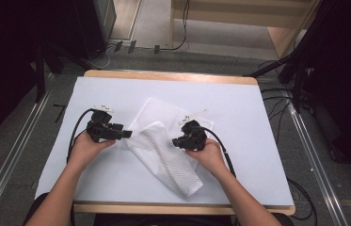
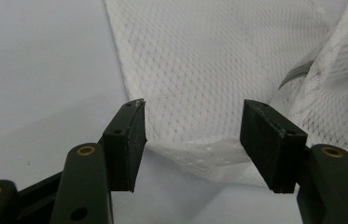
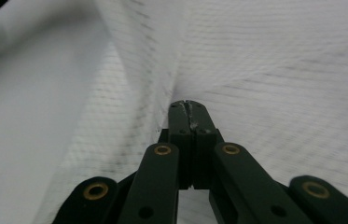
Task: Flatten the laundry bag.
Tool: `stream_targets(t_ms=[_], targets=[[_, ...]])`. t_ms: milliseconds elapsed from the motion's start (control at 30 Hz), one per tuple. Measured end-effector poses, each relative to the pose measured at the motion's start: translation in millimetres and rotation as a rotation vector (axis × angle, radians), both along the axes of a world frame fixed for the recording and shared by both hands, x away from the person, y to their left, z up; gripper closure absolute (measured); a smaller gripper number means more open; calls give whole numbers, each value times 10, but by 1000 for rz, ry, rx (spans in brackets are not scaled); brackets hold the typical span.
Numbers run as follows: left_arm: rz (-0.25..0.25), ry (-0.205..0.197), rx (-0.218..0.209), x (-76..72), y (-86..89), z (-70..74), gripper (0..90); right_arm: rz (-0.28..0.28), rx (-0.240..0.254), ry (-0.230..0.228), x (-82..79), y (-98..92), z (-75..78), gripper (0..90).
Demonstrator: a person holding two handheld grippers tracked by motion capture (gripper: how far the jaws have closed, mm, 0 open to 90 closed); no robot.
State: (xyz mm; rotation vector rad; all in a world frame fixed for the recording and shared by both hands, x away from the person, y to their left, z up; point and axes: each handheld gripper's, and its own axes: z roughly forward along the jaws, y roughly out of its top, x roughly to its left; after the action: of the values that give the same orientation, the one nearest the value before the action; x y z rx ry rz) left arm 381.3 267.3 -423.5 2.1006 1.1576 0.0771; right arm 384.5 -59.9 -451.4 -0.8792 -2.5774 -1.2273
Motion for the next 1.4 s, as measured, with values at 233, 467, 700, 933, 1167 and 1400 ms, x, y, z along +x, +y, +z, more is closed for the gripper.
stream_targets(t_ms=[233,467,700,933,1167,1400], targets=[[26,-14,-11,4,93,45,416,98,39,-38,-249,165,180,900],[35,-21,-19,10,135,72,417,159,28,-45,-411,327,199,900],[21,-17,-25,49,59,75,459,174,1,-42,-466,404,119,900],[-45,6,-50,72,-79,131,781,179,7,-38,-523,443,118,900],[-183,12,-31,13,-383,180,900,194,9,-47,-591,484,154,900],[-261,51,0,-76,-430,90,900,188,19,-62,-596,448,232,900]])
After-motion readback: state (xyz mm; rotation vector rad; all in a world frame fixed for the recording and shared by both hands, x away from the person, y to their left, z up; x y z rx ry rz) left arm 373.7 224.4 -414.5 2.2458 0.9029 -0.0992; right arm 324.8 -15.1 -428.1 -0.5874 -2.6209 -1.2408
